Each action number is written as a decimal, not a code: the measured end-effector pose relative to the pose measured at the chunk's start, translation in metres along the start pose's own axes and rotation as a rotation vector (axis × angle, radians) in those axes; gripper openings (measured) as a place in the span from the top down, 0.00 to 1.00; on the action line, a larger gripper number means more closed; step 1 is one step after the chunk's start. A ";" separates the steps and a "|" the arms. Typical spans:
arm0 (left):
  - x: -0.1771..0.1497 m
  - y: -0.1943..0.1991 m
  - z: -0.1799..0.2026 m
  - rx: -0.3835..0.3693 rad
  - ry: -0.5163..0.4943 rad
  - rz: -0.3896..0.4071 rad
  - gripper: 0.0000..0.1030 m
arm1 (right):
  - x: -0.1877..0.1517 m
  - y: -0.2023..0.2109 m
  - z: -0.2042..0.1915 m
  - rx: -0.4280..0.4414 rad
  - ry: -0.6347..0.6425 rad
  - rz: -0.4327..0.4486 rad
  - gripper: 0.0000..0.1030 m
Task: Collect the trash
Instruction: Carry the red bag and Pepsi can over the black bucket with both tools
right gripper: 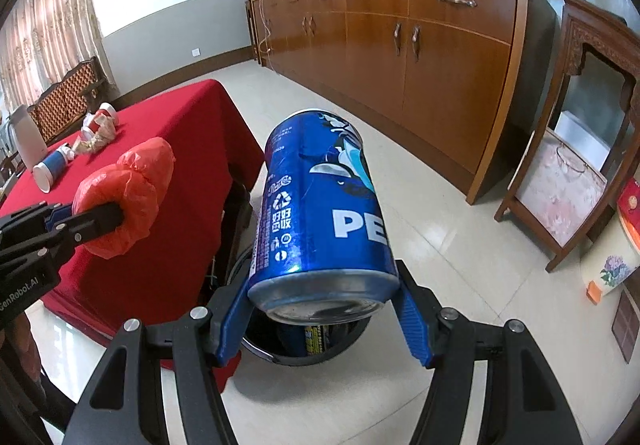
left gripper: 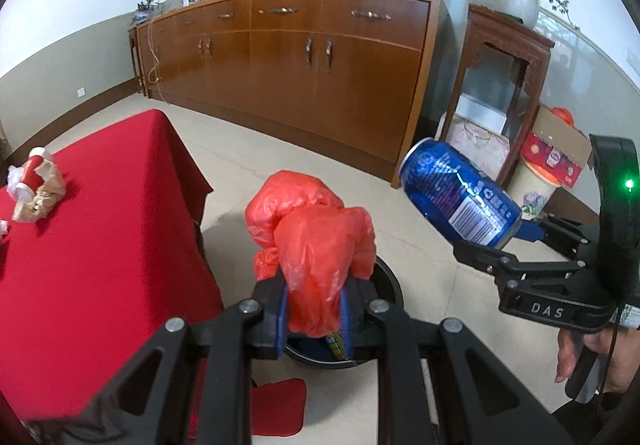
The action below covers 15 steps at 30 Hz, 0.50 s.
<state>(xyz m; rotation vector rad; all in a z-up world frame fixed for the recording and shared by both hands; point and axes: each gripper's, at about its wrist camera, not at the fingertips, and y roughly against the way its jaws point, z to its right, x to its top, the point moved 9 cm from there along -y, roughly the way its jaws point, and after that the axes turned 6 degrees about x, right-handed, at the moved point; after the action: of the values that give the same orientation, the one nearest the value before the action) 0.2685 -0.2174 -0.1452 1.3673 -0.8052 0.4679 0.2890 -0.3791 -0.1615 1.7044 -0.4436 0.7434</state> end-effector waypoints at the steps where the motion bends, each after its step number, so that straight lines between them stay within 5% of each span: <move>1: -0.001 -0.004 0.003 0.001 -0.003 -0.008 0.79 | -0.004 -0.005 0.002 0.007 0.002 -0.011 0.35; 15: -0.037 -0.072 0.014 0.032 0.009 -0.144 0.79 | -0.043 -0.080 0.010 0.058 0.071 -0.160 0.35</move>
<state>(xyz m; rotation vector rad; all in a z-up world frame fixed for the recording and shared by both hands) 0.2924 -0.2379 -0.2205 1.4405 -0.6884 0.3752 0.3118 -0.3712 -0.2500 1.7396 -0.2354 0.7029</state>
